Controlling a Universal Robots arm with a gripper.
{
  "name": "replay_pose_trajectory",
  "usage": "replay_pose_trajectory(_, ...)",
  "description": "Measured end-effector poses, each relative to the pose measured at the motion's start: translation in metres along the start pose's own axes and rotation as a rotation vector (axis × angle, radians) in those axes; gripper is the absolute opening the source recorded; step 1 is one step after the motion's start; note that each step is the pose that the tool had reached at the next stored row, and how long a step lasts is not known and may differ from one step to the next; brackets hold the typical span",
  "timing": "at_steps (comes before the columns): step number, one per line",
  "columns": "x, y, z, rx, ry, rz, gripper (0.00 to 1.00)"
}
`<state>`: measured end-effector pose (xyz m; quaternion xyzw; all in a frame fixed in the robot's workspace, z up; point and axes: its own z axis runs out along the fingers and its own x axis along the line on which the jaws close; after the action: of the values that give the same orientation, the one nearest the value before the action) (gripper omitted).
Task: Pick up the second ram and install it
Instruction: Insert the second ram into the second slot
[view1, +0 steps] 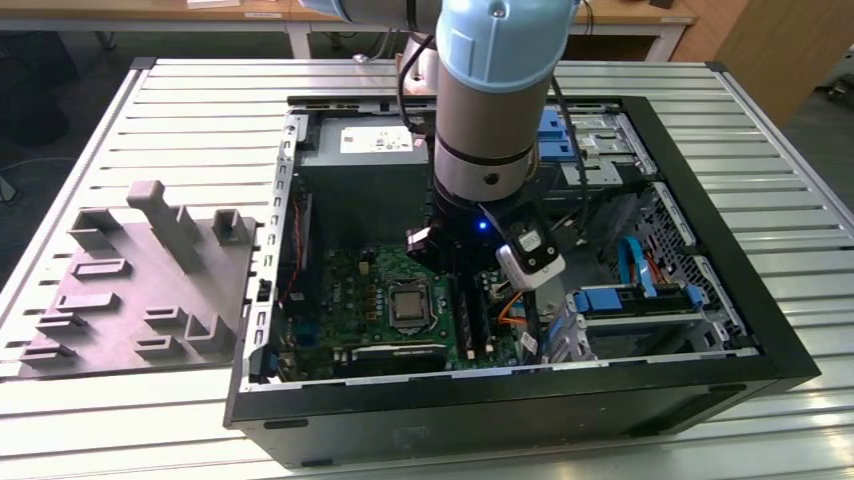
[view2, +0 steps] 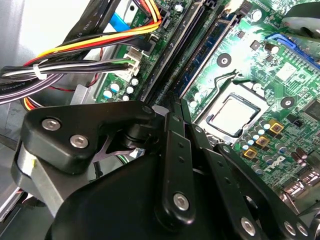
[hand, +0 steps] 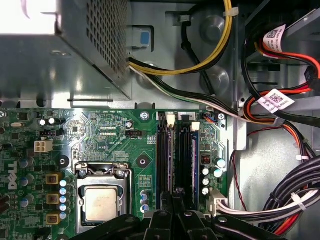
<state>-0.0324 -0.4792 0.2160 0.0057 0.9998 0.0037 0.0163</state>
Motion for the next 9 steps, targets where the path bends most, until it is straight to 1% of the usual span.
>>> replay_pose_trajectory(9,0.0001,0.0,0.0022,0.0,0.0,0.0,0.11)
